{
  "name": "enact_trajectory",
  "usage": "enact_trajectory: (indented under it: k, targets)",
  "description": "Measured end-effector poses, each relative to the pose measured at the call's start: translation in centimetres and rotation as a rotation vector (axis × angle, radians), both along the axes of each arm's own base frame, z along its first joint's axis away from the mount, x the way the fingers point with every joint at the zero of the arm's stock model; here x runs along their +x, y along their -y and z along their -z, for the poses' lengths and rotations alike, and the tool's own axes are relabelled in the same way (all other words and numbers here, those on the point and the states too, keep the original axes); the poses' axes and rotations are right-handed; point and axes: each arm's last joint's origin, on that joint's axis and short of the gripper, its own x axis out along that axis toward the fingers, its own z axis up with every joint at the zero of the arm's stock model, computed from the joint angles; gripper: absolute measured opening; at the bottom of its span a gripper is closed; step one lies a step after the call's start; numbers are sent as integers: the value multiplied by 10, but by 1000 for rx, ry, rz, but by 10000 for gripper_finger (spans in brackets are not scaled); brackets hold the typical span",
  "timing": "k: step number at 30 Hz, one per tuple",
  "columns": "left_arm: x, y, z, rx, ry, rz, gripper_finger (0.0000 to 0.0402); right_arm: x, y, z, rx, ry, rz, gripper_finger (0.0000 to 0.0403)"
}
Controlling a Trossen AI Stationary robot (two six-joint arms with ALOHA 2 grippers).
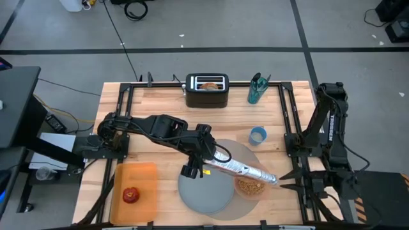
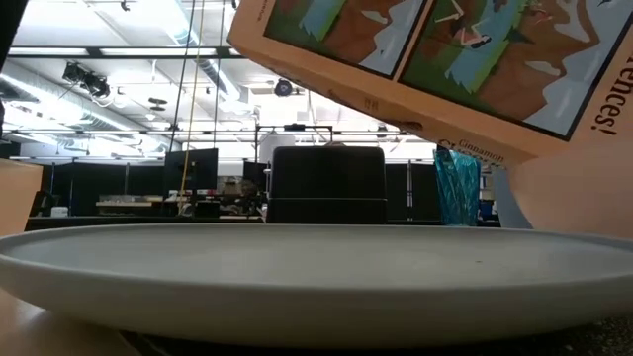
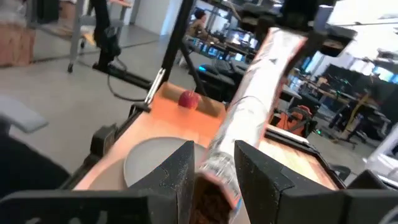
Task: Arrange a breakfast setting
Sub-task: Pour the cereal into the orange bowl
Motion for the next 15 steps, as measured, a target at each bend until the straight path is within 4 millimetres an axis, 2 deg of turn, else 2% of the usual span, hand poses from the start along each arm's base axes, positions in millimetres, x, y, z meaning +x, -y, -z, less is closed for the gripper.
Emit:
enact_trajectory:
  k: [5,15]
  targets:
    - [0,0,0,-1,3,0,210,-5,1,5,-85,6,-21,121]
    - [1,1,-1,-5,17,1,210,-6,6,10,-172,36,44,127]
